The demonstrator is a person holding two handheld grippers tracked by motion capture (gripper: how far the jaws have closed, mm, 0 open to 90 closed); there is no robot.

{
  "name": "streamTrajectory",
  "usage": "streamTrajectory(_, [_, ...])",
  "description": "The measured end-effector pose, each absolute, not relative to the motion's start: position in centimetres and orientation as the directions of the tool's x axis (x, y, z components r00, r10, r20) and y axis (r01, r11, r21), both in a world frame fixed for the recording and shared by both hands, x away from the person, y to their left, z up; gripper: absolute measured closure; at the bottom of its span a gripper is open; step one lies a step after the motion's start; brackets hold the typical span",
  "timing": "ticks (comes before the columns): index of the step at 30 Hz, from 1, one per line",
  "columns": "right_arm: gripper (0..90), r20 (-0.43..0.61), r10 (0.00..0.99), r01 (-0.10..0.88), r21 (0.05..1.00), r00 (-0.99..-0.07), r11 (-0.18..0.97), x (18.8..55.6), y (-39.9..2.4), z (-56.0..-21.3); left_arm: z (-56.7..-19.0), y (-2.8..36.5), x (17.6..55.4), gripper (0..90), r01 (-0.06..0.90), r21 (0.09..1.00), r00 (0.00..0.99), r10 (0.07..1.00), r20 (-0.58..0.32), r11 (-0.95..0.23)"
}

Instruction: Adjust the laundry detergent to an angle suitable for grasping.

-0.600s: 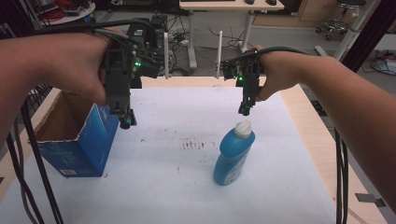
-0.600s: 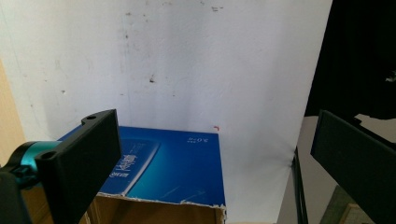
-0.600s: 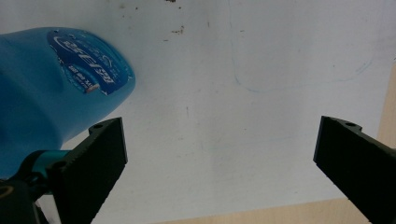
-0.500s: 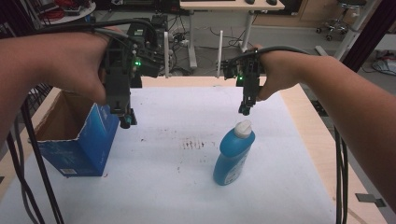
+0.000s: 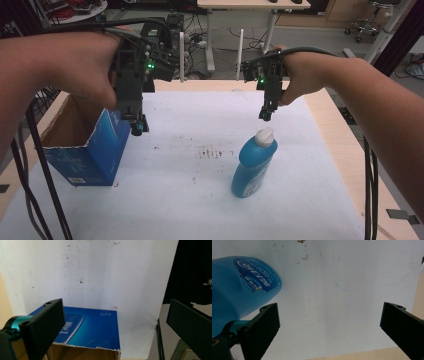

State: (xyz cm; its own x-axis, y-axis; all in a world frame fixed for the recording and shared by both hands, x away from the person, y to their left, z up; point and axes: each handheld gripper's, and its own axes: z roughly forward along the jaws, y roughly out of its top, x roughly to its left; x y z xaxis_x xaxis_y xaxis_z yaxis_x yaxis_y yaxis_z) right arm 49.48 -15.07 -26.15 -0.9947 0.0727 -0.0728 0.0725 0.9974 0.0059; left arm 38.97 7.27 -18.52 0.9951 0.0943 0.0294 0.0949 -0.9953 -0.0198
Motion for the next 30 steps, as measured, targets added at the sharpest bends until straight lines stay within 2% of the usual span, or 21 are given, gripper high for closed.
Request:
streamTrajectory(9, [1.9, -0.073, 0.063, 0.063, 0.001, -0.995, 0.998, 49.5, -15.1, -26.3, -18.4, 7.1, 38.6, 1.7, 0.100, -0.015, 0.995, 0.099, 0.030, -0.995])
streamTrajectory(16, [1.9, -0.085, 0.090, 0.091, -0.006, -0.992, 0.996, 49.6, -16.8, -26.0, -18.7, 6.9, 38.2, 1.7, 0.111, -0.021, 0.993, 0.110, 0.049, -0.994])
streamTrajectory(24, [1.9, -0.091, 0.111, 0.112, -0.001, -0.990, 0.994, 49.0, -19.1, -25.6, -19.4, 6.2, 36.9, 1.7, 0.124, 0.008, 0.991, 0.125, 0.056, -0.992])
streamTrajectory(30, [1.9, -0.093, 0.129, 0.129, 0.001, -0.987, 0.992, 48.5, -20.4, -25.6, -19.8, 5.1, 35.8, 1.7, 0.139, 0.081, 0.990, 0.142, 0.027, -0.987])
